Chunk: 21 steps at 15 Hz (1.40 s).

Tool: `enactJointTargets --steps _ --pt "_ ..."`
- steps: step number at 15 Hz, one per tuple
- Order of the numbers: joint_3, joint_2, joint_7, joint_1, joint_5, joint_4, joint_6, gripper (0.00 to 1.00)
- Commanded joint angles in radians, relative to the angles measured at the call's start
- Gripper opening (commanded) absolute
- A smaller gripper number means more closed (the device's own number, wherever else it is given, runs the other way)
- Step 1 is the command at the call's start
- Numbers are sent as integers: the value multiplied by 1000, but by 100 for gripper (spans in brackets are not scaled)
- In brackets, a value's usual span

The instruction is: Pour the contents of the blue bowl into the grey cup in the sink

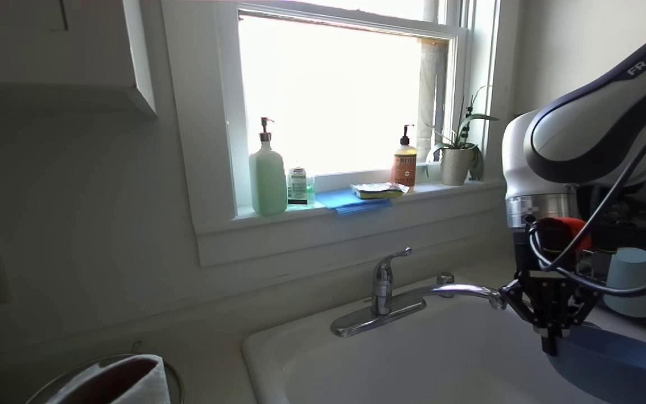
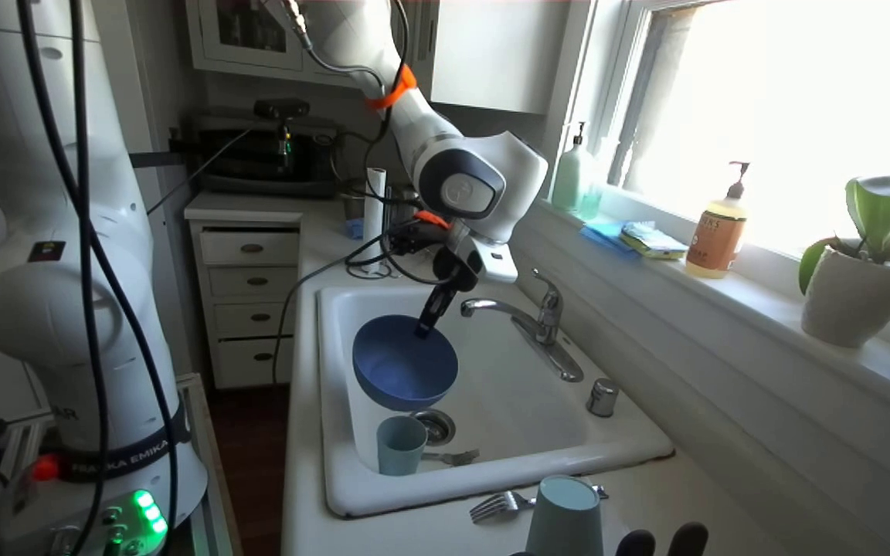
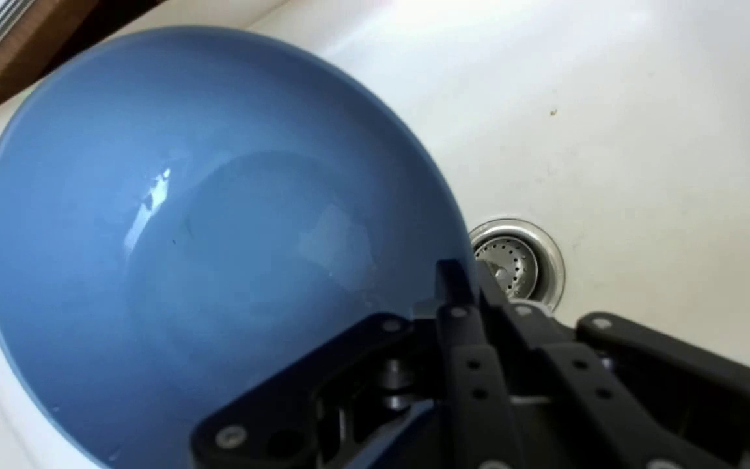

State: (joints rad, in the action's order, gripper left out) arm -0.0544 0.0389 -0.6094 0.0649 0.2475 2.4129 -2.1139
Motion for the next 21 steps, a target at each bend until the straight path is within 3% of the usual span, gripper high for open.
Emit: enactJointTargets --steps 1,10,21 --pt "9 68 14 -9 81 83 -66 1" --pt "9 112 263 -23 329 198 -296 1" --pt "0 103 545 -28 535 205 -308 1"
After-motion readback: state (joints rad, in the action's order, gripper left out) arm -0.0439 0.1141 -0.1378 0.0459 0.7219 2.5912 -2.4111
